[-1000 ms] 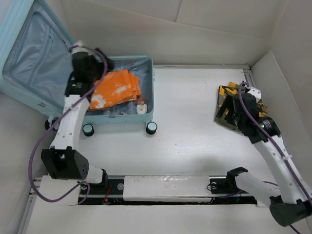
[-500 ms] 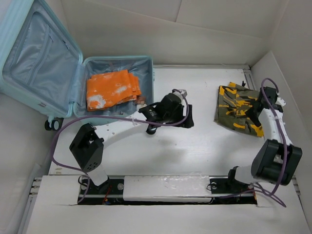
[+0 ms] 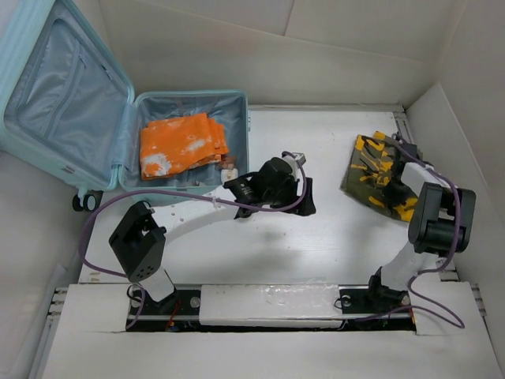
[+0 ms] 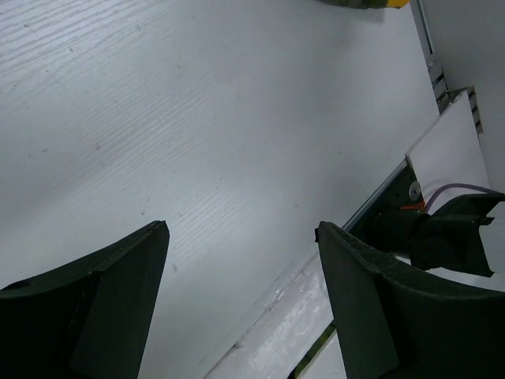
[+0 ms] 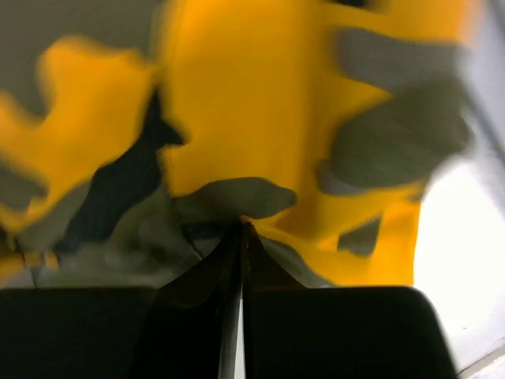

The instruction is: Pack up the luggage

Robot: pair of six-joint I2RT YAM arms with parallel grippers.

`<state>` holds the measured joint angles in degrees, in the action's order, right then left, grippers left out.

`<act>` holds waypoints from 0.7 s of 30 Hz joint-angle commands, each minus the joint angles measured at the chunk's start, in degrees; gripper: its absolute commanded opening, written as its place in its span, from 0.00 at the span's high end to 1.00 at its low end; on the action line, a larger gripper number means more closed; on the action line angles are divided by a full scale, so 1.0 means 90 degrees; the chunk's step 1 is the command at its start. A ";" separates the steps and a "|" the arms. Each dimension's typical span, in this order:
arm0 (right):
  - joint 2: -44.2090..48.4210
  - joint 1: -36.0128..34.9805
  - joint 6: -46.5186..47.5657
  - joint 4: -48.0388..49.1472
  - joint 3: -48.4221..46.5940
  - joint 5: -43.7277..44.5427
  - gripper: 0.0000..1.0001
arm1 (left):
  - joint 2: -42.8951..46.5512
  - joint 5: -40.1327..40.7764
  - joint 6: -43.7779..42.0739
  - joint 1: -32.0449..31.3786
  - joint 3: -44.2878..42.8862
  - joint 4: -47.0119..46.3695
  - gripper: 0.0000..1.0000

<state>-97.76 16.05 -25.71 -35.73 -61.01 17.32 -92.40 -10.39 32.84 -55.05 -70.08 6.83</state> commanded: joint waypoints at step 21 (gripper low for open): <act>0.0684 -0.3504 -0.0170 -0.1352 -0.1637 -0.1241 0.57 | -0.0417 0.0510 0.0452 0.0560 -0.0689 0.0501 0.27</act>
<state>-98.50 -18.22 -25.52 -44.27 -71.07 6.83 -95.85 -6.02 34.48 -50.41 -73.23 11.51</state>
